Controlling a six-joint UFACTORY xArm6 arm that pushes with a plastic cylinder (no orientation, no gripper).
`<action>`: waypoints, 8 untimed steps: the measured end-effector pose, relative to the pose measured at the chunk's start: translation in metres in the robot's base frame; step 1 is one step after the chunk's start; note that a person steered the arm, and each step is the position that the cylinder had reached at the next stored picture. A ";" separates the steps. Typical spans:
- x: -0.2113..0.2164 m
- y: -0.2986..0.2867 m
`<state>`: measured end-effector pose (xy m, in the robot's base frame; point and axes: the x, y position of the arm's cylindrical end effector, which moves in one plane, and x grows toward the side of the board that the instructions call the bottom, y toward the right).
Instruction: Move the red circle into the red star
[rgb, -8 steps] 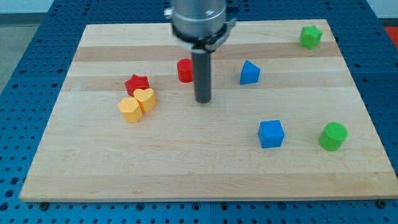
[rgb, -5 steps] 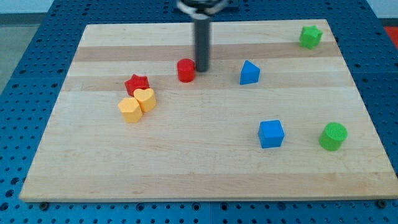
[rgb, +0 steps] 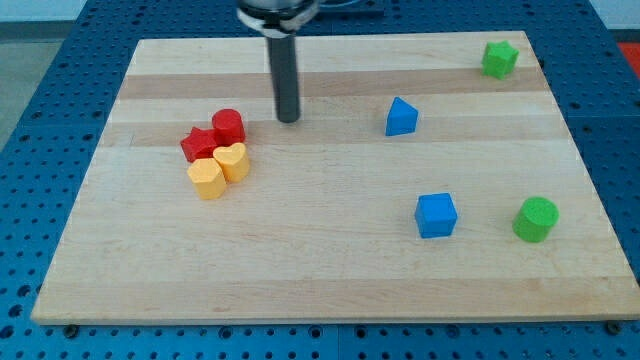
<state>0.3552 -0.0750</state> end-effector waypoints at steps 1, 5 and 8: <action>-0.005 -0.029; -0.007 -0.047; 0.029 -0.062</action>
<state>0.3844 -0.1370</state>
